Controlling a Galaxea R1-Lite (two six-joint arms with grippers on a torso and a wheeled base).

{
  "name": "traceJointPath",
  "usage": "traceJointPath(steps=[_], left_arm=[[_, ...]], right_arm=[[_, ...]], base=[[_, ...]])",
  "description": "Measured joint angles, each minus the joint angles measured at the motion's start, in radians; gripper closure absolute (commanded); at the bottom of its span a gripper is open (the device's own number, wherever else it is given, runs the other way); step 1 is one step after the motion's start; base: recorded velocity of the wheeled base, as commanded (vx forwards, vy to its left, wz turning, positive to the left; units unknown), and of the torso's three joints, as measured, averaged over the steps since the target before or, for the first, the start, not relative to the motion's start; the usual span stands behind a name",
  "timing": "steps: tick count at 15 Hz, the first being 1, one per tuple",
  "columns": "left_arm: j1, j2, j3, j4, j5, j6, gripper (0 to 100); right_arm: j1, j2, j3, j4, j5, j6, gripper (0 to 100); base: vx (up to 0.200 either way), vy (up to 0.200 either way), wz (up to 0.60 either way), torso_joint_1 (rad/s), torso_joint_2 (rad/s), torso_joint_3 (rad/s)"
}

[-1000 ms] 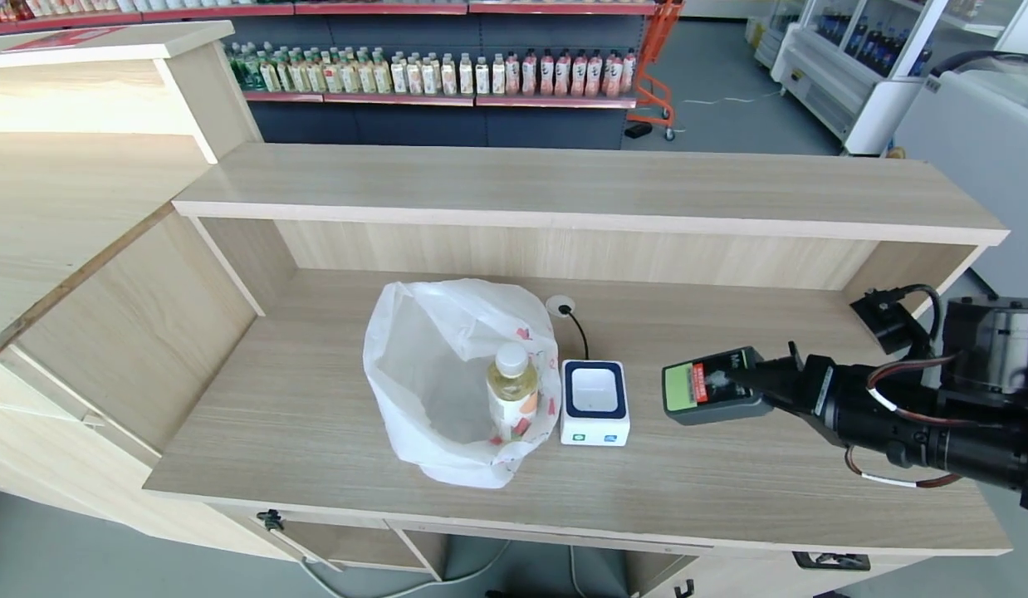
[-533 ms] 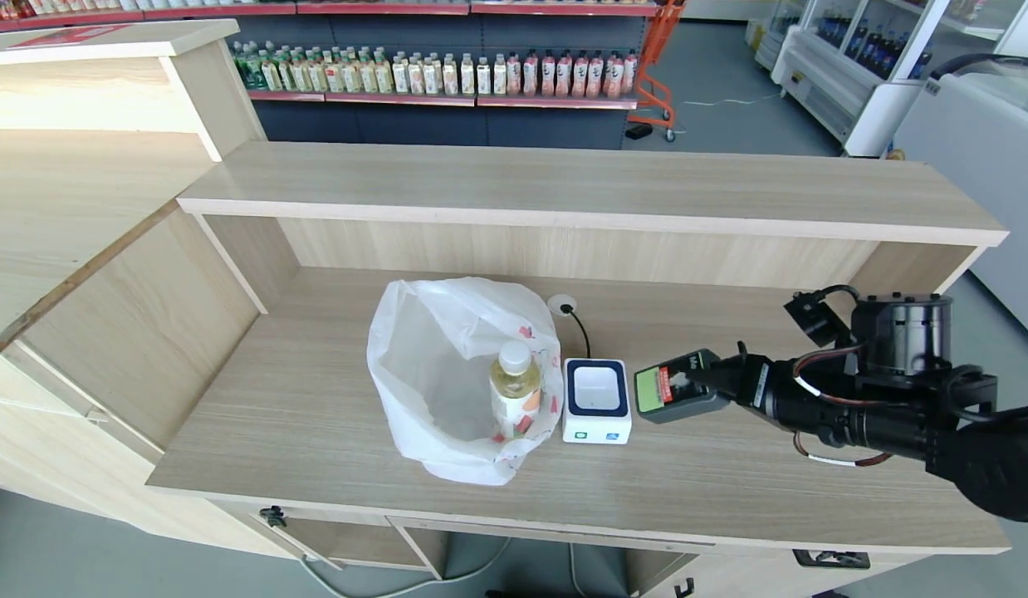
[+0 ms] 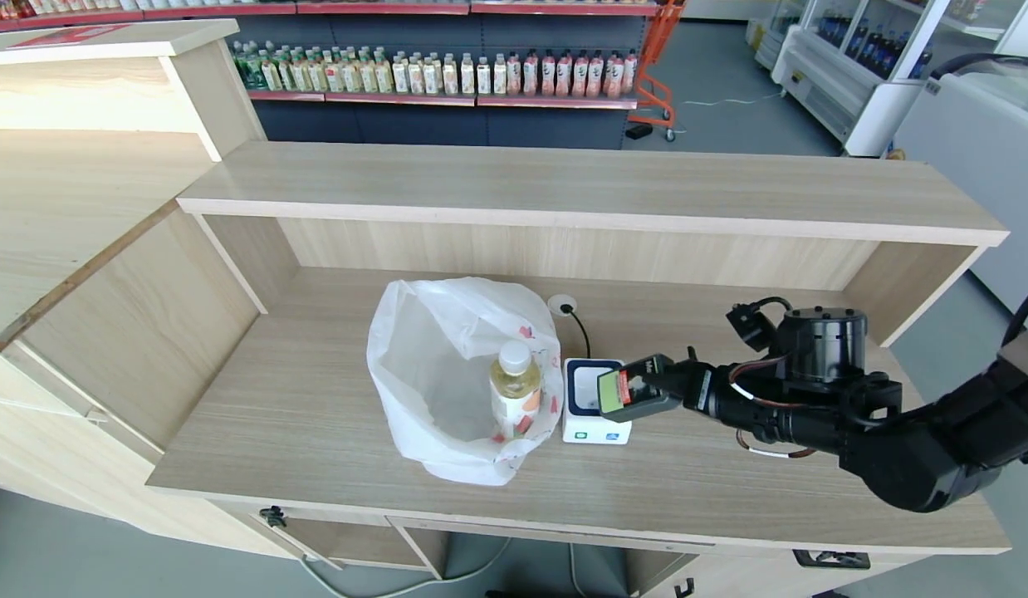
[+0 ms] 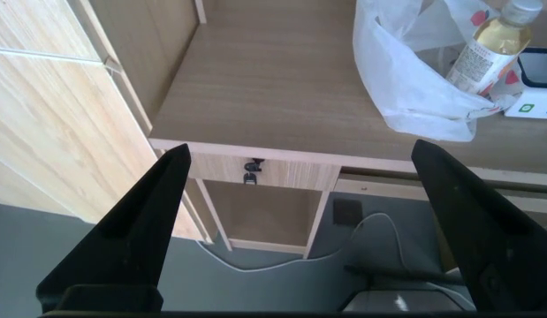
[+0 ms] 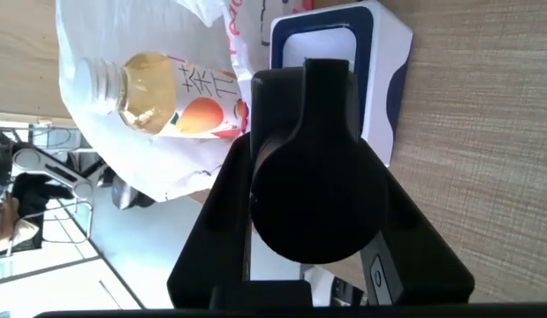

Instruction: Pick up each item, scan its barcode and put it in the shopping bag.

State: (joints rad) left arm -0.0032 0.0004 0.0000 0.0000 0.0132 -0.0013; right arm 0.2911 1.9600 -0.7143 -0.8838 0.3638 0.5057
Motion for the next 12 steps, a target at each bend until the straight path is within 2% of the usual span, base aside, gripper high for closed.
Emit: traceJointPath(steps=[12], left_arm=[[0.0,0.0,0.0,0.0,0.0,0.001,0]], right_arm=[[0.018,0.113,-0.114,-0.004,0.001,0.005,100]], base=[[0.0,0.0,0.0,0.0,0.0,0.0]])
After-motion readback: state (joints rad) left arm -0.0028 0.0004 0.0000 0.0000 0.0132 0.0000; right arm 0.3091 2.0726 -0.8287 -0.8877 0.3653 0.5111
